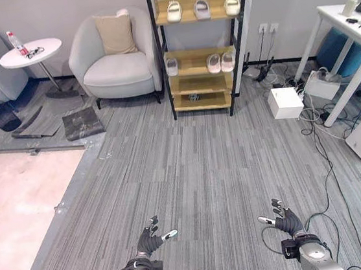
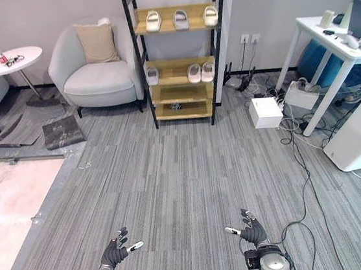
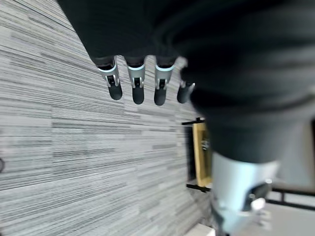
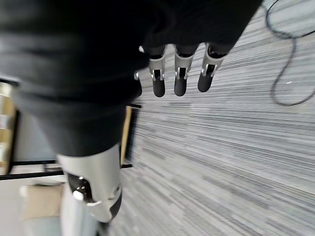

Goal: Arrange the slippers neatly on the shoe rack.

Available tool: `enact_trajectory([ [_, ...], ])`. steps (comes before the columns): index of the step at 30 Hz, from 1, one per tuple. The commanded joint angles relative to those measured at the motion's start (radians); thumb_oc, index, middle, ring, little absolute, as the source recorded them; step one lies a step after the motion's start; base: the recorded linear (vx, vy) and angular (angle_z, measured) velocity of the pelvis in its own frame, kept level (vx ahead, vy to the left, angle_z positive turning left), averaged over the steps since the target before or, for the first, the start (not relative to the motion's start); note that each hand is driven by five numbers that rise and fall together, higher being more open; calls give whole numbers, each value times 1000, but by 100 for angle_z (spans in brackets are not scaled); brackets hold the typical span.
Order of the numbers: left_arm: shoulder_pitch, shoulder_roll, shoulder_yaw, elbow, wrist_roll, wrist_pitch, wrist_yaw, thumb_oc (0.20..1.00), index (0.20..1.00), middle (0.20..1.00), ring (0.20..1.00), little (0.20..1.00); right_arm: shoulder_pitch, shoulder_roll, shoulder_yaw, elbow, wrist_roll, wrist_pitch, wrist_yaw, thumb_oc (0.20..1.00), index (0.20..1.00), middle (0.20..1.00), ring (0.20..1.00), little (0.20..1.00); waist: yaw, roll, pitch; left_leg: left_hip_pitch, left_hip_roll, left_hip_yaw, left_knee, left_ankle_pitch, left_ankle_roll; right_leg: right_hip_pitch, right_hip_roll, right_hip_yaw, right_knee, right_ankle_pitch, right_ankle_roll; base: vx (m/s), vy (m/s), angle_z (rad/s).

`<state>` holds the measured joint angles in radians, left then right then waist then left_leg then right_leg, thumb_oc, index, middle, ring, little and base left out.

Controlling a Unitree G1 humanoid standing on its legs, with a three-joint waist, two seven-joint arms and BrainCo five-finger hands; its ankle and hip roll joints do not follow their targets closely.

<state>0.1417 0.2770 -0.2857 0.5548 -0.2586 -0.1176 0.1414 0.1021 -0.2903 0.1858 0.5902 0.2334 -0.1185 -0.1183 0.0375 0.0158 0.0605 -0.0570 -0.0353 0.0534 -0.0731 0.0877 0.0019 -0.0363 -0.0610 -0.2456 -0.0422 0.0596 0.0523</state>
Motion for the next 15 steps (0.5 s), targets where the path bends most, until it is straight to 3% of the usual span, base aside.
enact_trajectory([
  [1, -93, 13, -18, -30, 30, -27, 5, 1000, 1000, 1000, 1000, 1000, -30, -35, -1, -59, -23, -23, -19, 1000, 1000, 1000, 1000, 1000, 19, -39, 34, 39, 34, -51, -14, -45, -46, 64, -71, 1, -45, -21, 99, 0, 0, 0],
  [15, -87, -8, -21, -36, -12, -18, 16, 1000, 1000, 1000, 1000, 1000, -21, -18, -7, -56, -20, -18, -40, 1000, 1000, 1000, 1000, 1000, -5, -32, 26, 72, 38, -43, -14, -58, -46, 92, -62, 16, -45, -42, 91, 10, -3, 0],
])
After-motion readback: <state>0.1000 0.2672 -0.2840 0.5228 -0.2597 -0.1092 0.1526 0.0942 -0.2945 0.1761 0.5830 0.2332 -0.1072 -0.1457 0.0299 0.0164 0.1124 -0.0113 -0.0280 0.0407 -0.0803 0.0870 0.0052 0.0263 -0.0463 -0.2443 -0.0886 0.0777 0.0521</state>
